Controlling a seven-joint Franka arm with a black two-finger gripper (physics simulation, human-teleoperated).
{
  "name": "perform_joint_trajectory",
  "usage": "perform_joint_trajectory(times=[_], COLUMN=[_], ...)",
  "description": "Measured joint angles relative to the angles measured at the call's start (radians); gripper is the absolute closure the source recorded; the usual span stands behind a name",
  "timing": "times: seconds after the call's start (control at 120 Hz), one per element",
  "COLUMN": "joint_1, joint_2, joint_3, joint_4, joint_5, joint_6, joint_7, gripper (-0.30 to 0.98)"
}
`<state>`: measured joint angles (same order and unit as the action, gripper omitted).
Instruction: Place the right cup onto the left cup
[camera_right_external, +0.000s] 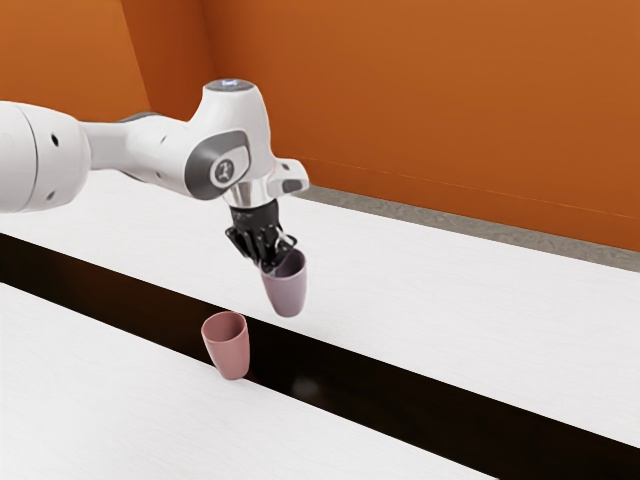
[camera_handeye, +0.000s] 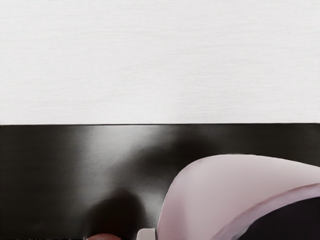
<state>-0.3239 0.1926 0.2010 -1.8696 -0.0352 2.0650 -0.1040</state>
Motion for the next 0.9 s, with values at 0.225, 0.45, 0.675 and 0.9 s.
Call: perform_joint_trajectory(times=[0.225,0.45,0.675,0.9], joint_1=[-0.001,0.005,0.013,0.007], joint_2=[-0.09,-0.114,-0.126,-0.18], joint_3=[0.012,0.065,0.133,0.138], joint_4=[-0.024,-0.036,-0.068,-0.14], joint_5=[0.018,0.041,0.047,0.054], joint_6=[-0.043,-0.082,-0.107,-0.109], joint_7=[-0.005,0.001,0.034,0.061], gripper=[0.78,0.78,0.78,0.78])
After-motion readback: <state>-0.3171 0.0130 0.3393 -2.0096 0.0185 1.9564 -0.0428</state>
